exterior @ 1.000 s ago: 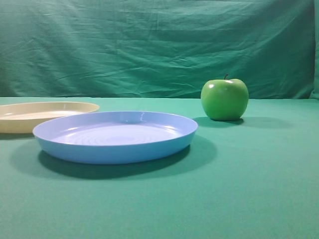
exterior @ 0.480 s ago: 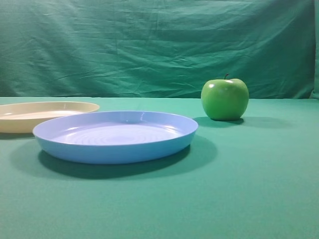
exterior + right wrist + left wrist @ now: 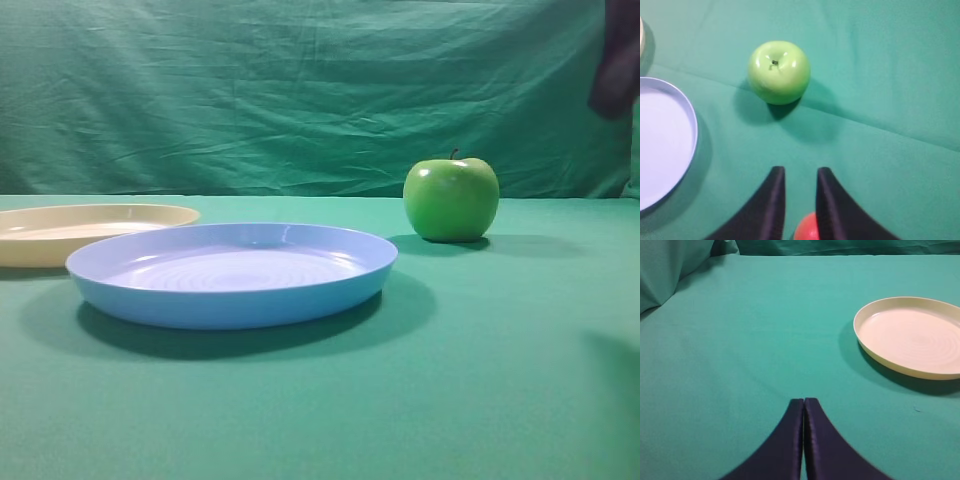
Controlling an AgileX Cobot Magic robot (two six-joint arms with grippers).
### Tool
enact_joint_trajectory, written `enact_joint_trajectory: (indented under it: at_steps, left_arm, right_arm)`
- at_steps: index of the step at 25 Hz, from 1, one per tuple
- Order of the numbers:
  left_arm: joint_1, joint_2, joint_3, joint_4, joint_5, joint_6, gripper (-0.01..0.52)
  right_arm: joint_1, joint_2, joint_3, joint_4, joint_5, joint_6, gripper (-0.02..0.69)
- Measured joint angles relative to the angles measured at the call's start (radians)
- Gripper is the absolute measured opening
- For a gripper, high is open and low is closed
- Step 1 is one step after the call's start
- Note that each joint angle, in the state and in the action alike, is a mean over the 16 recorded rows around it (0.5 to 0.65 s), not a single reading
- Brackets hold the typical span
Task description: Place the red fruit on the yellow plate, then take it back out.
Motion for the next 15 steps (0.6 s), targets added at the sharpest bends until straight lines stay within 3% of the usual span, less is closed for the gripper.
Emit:
enact_joint_trajectory:
  at_steps: [6, 15]
  left_arm:
    - [0.000, 0.000, 0.000, 0.000, 0.000, 0.000, 0.000]
    - [0.000, 0.000, 0.000, 0.000, 0.000, 0.000, 0.000]
  right_arm:
    - [0.000, -0.182, -0.025, 0.018, 0.093, 0.002, 0.031]
    - [0.000, -0.473, 0.017, 0.076, 0.146, 0.007, 0.000]
